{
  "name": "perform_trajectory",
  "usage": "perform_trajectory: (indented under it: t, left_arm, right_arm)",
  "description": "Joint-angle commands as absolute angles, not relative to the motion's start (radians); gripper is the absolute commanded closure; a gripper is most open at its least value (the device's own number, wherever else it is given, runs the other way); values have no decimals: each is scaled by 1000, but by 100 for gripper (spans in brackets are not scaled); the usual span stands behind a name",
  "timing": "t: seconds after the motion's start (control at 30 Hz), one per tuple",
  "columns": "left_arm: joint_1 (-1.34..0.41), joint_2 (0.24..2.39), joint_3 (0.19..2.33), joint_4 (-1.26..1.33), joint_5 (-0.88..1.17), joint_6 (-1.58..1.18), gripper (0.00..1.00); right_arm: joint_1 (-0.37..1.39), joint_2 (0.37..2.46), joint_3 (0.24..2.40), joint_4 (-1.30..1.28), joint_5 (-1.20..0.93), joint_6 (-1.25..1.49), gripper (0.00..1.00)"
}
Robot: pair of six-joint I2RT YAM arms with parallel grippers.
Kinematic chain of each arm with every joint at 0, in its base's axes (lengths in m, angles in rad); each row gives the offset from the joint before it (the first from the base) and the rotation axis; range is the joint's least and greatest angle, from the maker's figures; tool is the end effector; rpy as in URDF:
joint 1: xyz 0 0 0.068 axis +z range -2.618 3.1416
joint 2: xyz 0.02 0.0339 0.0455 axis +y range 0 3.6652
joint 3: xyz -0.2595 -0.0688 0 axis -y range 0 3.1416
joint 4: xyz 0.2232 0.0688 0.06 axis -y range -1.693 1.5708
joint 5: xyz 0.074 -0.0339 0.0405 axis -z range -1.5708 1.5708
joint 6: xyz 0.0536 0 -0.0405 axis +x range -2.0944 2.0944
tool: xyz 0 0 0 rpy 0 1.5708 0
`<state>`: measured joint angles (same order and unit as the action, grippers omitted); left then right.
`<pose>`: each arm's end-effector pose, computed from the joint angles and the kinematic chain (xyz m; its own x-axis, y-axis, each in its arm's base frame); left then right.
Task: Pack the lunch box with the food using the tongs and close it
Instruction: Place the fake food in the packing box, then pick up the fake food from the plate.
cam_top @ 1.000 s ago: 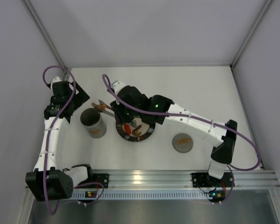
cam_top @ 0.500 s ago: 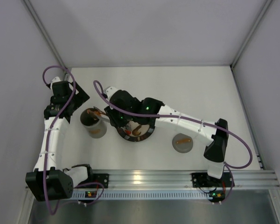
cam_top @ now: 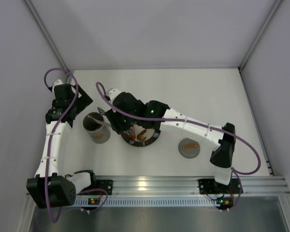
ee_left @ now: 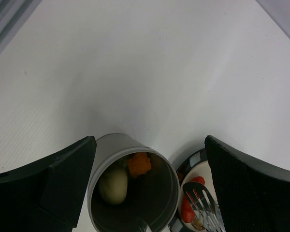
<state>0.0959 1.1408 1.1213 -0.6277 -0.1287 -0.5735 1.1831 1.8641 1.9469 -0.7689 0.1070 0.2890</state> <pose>0.2358 0.0296 0.3283 -0.3973 -0.5788 -0.7121 -0.4910 0.7897 -0.3678 0.1607 0.3783 0.3595 -0.4830 -0.4333 -0.7609 -0.7841 0.6008 0.1557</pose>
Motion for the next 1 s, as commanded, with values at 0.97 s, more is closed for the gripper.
perform_trajectory:
  t: [0.97]
  left_arm:
    - [103,1117,1112,-569,-114,-563,1]
  right_arm:
    - [1048,1354,1138,-726,403,489,50]
